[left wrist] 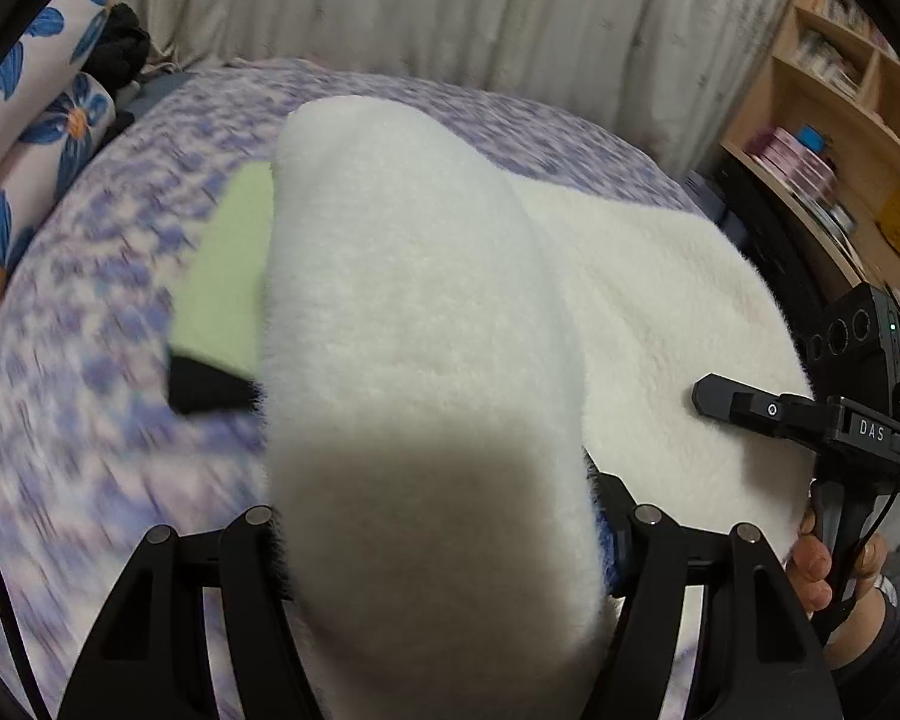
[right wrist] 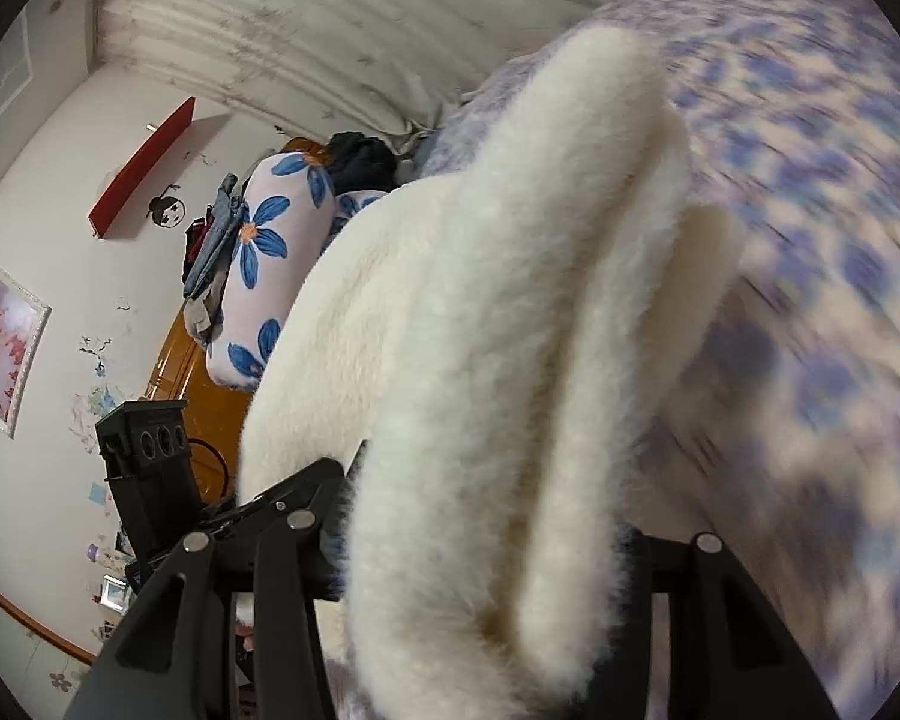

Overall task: Fold large clothes
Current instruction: 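Grasp the cream bundle edge with the right tool while the left tool grasps it too, then lift the bundle with both tools and place it onto the green garment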

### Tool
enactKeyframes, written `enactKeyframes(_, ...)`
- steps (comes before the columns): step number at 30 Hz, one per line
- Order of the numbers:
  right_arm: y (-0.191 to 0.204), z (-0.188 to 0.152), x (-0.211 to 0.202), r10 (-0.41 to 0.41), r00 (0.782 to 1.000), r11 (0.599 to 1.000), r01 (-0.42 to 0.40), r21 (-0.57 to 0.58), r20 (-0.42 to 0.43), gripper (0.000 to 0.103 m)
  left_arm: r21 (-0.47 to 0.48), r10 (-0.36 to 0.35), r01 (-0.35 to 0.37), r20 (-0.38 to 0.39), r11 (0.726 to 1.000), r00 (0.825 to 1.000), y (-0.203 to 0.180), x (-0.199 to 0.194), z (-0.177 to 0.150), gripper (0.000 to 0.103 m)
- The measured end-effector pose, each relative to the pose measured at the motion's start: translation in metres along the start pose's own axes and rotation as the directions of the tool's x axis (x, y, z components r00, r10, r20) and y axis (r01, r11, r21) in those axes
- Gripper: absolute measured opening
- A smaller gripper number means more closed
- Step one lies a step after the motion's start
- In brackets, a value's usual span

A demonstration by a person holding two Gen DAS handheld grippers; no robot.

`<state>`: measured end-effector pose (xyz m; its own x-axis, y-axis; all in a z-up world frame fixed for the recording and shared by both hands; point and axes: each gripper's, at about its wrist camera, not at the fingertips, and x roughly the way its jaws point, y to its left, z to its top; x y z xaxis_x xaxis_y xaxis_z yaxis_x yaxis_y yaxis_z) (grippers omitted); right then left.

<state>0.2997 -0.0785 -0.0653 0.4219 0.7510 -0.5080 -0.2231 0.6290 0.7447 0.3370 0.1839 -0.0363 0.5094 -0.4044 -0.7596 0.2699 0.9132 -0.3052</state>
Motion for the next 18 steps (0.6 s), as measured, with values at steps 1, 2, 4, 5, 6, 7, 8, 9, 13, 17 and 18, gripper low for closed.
enactKeyframes(1, 0.003, 0.017, 0.018, 0.004, 1.0, 1.0, -0.004, 0.001, 0.007, 0.047, 0.01, 0.007, -0.007, 0.001, 1.0, 1.0, 0.015, 0.006, 0.017, 0.067)
enactKeyframes(2, 0.004, 0.032, 0.033, 0.009, 1.0, 1.0, -0.009, 0.003, 0.013, 0.047, 0.019, 0.013, -0.013, 0.004, 1.0, 1.0, 0.027, 0.009, 0.029, 0.067)
enactKeyframes(4, 0.003, 0.058, 0.063, 0.015, 0.999, 1.0, -0.016, 0.011, 0.028, 0.047, 0.034, 0.02, -0.02, 0.014, 0.999, 1.0, 0.055, 0.028, 0.065, 0.067)
enactKeyframes(5, 0.002, 0.071, 0.078, 0.014, 0.999, 1.0, -0.014, 0.008, 0.039, 0.047, 0.037, 0.019, -0.02, 0.017, 0.999, 1.0, 0.066, 0.039, 0.08, 0.067)
enactKeyframes(6, -0.002, 0.08, 0.091, 0.017, 0.999, 1.0, -0.018, 0.016, 0.045, 0.047, 0.046, 0.019, -0.02, 0.019, 0.999, 1.0, 0.077, 0.05, 0.093, 0.067)
enactKeyframes(7, -0.009, 0.089, 0.104, 0.026, 0.999, 0.999, -0.027, 0.033, 0.047, 0.047, 0.055, 0.024, -0.025, 0.021, 0.998, 0.999, 0.089, 0.063, 0.105, 0.067)
enactKeyframes(8, -0.016, 0.098, 0.118, 0.021, 0.998, 0.999, -0.023, 0.039, 0.052, 0.047, 0.051, 0.026, -0.027, 0.019, 0.998, 0.999, 0.098, 0.074, 0.113, 0.067)
enactKeyframes(9, -0.028, 0.108, 0.139, 0.009, 0.999, 0.998, -0.012, 0.056, 0.049, 0.048, 0.052, 0.033, -0.033, 0.011, 0.998, 0.999, 0.112, 0.091, 0.121, 0.067)
enactKeyframes(13, -0.075, 0.12, 0.201, -0.079, 0.996, 0.988, 0.083, 0.128, -0.031, 0.05, -0.009, 0.052, -0.053, -0.08, 0.999, 0.995, 0.157, 0.159, 0.123, 0.073)
enactKeyframes(17, -0.084, 0.117, 0.21, -0.107, 0.992, 0.989, 0.112, 0.101, -0.061, 0.065, -0.023, 0.021, -0.021, -0.008, 1.0, 1.0, 0.178, 0.165, 0.111, 0.09)
enactKeyframes(18, -0.08, 0.116, 0.209, -0.124, 0.989, 0.988, 0.129, 0.079, -0.075, 0.066, -0.008, 0.036, -0.036, 0.004, 0.999, 0.999, 0.177, 0.162, 0.109, 0.092)
